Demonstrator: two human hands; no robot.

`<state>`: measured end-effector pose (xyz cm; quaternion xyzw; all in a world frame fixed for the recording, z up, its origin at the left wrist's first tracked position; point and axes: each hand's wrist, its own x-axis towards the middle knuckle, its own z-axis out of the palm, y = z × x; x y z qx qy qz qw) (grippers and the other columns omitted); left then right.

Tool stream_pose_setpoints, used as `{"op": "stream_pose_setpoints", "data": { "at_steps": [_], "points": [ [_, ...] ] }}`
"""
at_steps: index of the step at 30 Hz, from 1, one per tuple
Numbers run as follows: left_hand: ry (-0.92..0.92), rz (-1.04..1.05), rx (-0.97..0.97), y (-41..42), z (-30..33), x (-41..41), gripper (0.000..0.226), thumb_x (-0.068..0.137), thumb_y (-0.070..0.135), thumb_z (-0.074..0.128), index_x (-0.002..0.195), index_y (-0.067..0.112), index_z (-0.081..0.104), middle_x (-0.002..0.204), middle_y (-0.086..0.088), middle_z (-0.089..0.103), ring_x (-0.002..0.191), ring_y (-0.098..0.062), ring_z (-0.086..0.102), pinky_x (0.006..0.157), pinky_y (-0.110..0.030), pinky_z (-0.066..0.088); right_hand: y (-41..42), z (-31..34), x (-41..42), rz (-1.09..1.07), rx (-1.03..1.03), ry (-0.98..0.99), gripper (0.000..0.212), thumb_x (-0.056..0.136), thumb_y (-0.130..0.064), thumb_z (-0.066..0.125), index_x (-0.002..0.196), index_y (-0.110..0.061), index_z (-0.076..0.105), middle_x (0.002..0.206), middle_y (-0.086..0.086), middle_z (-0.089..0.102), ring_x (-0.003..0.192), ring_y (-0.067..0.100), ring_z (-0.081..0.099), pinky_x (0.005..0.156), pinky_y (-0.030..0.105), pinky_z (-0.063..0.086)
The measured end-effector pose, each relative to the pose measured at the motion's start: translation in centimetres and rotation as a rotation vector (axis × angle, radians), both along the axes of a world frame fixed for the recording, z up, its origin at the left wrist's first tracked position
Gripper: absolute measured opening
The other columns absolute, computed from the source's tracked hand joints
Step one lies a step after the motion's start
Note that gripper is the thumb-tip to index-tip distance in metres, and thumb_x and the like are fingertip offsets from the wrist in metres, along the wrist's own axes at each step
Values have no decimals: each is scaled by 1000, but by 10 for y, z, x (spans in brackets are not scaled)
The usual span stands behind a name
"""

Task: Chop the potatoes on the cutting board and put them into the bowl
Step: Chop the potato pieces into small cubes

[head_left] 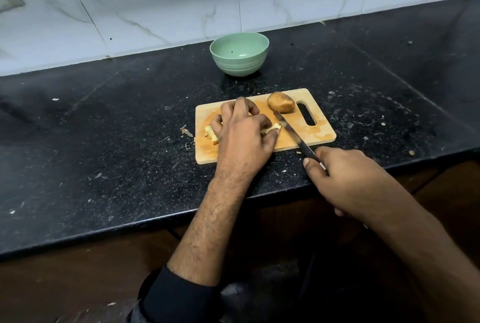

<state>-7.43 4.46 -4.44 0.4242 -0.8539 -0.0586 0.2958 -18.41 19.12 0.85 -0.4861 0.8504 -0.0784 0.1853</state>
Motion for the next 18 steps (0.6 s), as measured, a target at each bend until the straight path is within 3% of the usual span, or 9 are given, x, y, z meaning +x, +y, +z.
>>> {"op": "stream_pose_setpoints", "data": {
  "at_steps": [8, 18],
  "points": [
    [17, -2, 20, 1, 0, -1, 24, 85, 48, 71, 99, 29, 78, 118, 10, 49, 119, -15, 35, 103, -45, 25, -2, 1, -2, -2, 31, 42, 32, 104, -52, 35, 102, -28, 55, 81, -2, 63, 71, 19, 66, 77, 43, 61],
    [-2, -24, 20, 2, 1, -1, 25, 87, 47, 69, 104, 30, 77, 119, 10, 48, 119, -14, 33, 102, -43, 24, 0, 6, 0, 3, 50, 36, 31, 104, -53, 34, 101, -29, 54, 69, -3, 66, 53, 11, 67, 73, 40, 61]
  ]
}}
